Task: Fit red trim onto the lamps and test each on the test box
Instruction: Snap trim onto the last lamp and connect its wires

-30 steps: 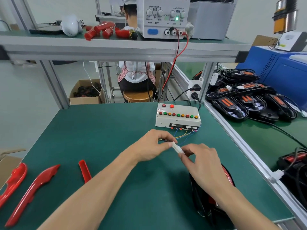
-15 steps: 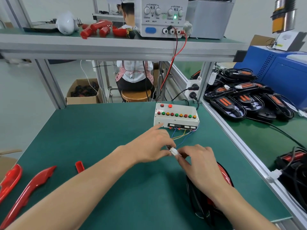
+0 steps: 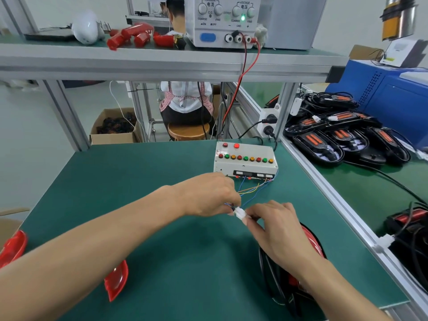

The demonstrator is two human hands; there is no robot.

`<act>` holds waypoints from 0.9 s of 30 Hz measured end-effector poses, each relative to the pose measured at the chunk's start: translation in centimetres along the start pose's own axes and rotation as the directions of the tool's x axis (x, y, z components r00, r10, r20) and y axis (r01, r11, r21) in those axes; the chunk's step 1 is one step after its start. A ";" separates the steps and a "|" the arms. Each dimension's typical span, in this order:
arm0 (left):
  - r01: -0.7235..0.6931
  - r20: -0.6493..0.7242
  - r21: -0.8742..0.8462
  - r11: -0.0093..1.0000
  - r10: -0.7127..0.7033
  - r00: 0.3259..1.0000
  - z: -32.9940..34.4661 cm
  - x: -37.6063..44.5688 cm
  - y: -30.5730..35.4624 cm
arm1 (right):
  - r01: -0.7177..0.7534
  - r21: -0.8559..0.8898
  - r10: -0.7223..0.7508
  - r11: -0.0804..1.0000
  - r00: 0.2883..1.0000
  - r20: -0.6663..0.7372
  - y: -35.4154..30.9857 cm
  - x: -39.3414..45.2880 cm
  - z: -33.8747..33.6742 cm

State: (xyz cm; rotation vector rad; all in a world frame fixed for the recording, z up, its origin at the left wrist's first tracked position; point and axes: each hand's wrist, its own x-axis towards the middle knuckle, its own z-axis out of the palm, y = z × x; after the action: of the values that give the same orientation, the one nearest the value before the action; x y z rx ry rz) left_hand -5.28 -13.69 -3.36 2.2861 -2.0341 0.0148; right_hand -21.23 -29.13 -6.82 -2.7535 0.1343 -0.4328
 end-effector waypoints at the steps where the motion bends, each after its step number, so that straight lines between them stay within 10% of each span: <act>1: 0.005 0.006 -0.008 1.000 -0.005 1.000 0.1 0.0 0.0 | 0.008 0.002 -0.008 1.000 1.000 -0.001 0.0 0.0 0.1; 27: -0.111 -0.030 -0.039 0.993 0.110 0.993 0.8 -1.3 0.5 | 0.092 -0.004 -0.092 0.996 0.996 -0.021 0.0 0.3 1.2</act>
State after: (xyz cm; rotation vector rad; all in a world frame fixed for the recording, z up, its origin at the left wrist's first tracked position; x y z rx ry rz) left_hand -5.95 -12.56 -4.23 2.1351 -2.1249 0.0122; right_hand -20.63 -28.83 -7.80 -2.7668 0.0134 -0.4872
